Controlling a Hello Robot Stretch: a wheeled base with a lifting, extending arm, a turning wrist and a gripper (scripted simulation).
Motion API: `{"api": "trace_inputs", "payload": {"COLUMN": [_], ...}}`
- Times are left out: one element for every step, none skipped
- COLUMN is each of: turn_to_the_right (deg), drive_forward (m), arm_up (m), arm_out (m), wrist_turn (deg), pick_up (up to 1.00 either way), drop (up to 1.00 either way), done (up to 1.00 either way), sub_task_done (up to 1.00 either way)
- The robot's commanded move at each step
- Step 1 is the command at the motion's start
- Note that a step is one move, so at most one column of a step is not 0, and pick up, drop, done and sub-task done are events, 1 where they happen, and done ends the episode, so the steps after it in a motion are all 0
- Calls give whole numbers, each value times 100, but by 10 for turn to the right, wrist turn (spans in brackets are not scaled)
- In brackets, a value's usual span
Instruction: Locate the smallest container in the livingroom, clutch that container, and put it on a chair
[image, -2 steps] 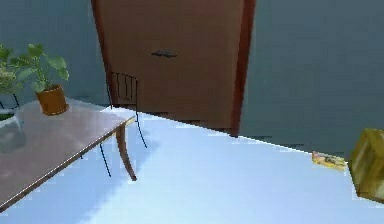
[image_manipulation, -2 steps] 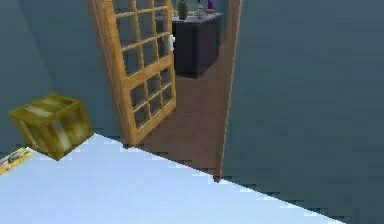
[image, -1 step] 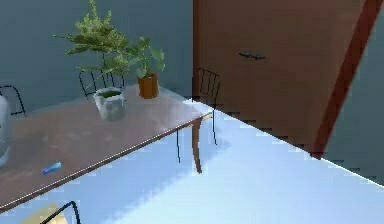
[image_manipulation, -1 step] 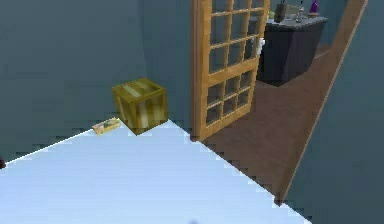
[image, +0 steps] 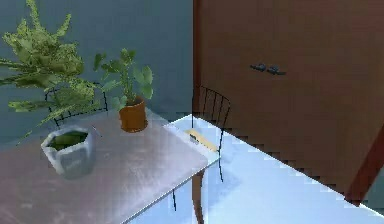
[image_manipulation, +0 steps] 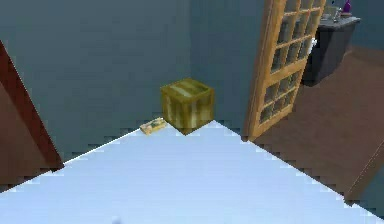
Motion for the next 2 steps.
{"api": "trace_inputs", "payload": {"turn_to_the_right": [450,450], "drive_forward": [0,0], "arm_up": [0,0], "arm_out": [0,0], "wrist_turn": [0,0], "pick_up": [0,0], "drop": [0,0], "done": [0,0], "sub_task_done": [0,0]}}
